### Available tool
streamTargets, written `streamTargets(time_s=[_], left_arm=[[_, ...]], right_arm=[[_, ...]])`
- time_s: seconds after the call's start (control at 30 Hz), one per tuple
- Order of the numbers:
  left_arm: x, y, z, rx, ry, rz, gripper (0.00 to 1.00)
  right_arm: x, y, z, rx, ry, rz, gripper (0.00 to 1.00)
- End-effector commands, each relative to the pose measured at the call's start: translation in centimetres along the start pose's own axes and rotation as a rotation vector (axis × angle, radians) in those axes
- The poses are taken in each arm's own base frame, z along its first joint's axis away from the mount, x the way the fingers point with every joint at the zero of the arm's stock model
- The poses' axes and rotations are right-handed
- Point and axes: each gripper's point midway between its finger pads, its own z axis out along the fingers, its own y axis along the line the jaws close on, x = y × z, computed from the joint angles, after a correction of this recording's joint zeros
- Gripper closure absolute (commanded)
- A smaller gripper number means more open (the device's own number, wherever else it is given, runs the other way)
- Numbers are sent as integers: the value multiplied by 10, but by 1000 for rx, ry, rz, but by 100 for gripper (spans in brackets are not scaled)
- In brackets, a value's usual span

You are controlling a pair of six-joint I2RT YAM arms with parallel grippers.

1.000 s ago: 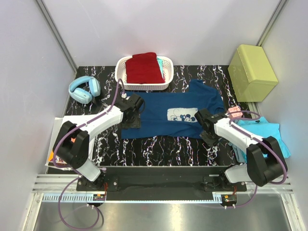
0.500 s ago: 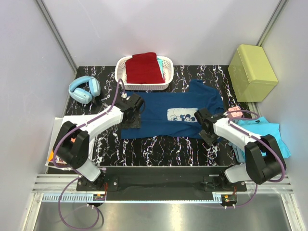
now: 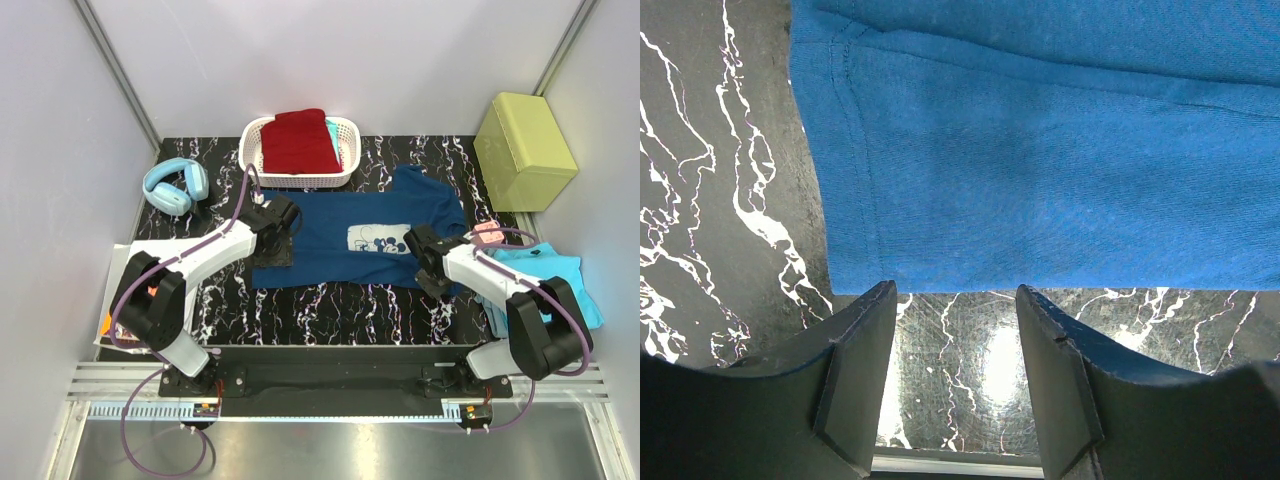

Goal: Fold and stack the t-shirts
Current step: Fold the flattened tshirt in 1/3 of the way

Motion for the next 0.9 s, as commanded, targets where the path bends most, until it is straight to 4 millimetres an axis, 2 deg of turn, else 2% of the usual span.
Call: streamTargets(time_s=[0.0,0.13,0.4,0.47,0.57,0.87], left_arm=[[-6,-9,-1,31,-19,8,45],[-6,-9,-1,34,-20,7,45],[-8,-12,-1,34,-19,11,45],[-8,-13,0,37,-18,11,45],[-9,-15,-1,39,-19,14,45],[-8,-11,-4,30,-25,18,45]], right_arm=[[-11,-1,4,9,-58,7,99],[-17,6,-5,-23,-73,-13,100],[-69,31,-59,-160,-230,-12,100],[-76,37,-68,-181,-245,-19,100],[-84,45,-74,-191,-270,-32,100],[-99,64,-64,-135,-320,-93,100]])
